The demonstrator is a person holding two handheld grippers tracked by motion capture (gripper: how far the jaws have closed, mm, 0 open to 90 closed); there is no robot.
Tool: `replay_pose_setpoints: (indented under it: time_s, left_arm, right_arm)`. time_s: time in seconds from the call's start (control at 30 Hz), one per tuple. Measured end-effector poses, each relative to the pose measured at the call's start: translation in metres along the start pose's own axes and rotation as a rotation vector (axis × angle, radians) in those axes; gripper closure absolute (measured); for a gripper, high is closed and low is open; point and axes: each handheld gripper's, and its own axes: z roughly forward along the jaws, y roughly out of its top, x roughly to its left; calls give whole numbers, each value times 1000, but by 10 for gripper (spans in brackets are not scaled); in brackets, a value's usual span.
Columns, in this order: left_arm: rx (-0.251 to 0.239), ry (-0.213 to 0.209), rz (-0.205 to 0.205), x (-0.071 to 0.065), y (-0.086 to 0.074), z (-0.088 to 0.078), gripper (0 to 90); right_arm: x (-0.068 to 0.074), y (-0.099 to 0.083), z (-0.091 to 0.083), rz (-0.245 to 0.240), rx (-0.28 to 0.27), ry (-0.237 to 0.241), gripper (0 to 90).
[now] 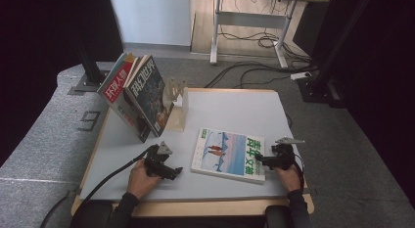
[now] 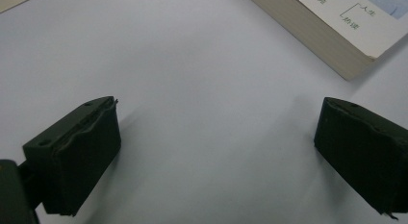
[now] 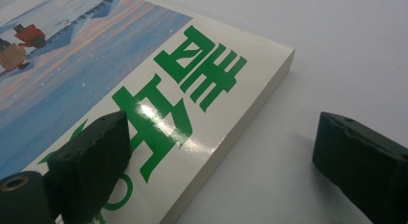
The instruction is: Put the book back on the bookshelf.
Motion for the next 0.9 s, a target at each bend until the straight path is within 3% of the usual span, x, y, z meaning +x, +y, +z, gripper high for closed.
replay_pose_setpoints:
  time_s: [0.37,0.5,0.57,0.9]
  left_arm:
    - [-5,-5,-6,-1,0,0,21]
    - [-62,-108,-41,-1,7,-4,67]
    - [-80,-119,-37,-3,13,-6,84]
    - [-66,-170,6,-16,38,7,95]
  right_arm:
    - [6,2,2,-23,11,13,48]
    - [10,5,4,-43,17,5,41]
    - [12,6,5,-49,19,3,36]
    - [13,14,10,-50,24,-23,3]
